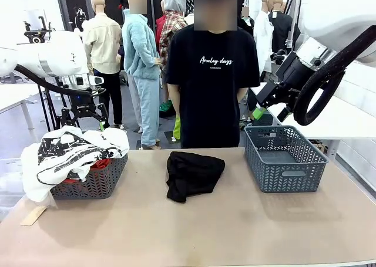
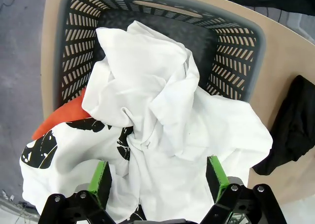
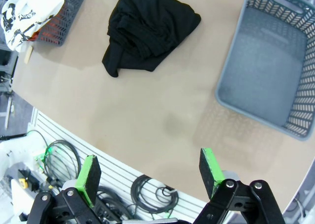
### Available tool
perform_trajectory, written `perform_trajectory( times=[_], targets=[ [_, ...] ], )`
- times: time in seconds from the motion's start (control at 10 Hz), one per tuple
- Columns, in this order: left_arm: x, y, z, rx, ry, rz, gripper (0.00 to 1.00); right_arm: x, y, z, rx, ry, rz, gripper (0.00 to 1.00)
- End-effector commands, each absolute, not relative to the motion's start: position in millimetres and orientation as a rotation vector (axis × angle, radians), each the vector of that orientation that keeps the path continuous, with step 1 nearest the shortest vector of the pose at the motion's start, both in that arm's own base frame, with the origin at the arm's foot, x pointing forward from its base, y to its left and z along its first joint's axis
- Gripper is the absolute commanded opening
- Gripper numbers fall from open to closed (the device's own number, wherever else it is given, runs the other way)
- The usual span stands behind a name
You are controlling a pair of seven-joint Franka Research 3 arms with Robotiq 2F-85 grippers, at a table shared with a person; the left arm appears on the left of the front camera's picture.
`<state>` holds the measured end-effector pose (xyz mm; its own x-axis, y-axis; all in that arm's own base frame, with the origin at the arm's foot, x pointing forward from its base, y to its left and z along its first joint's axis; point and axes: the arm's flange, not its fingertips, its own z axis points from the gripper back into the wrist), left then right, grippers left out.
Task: Sort the tops and bottoms.
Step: Sort the clothes according to human instructions, then lift clothes from the center of the table with your right hand.
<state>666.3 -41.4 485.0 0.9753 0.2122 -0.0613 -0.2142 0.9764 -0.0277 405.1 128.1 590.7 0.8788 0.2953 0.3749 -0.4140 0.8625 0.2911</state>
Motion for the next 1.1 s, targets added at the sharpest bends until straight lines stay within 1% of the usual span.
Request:
perform_trajectory(
  times=[0.0,0.7,0.8,1.0],
  targets=[
    [667,-41,485,-0.035,0.055,0.216,1.0,403,128,589,0.369,-0.324,0.378,1.0],
    [666,-41,485,-0.034,0.058,0.215,1.0,403,128,589,0.369,-0.324,0.378,1.0],
    [657,-47,510,-0.063,0.026,0.157,1.0,403,128,589,0.369,-0.324,0.378,1.0],
    [623,-43,566,-0.137,-0.129,0.075,1.0,403,128,589,0.369,-0.324,0.378,1.0]
  ],
)
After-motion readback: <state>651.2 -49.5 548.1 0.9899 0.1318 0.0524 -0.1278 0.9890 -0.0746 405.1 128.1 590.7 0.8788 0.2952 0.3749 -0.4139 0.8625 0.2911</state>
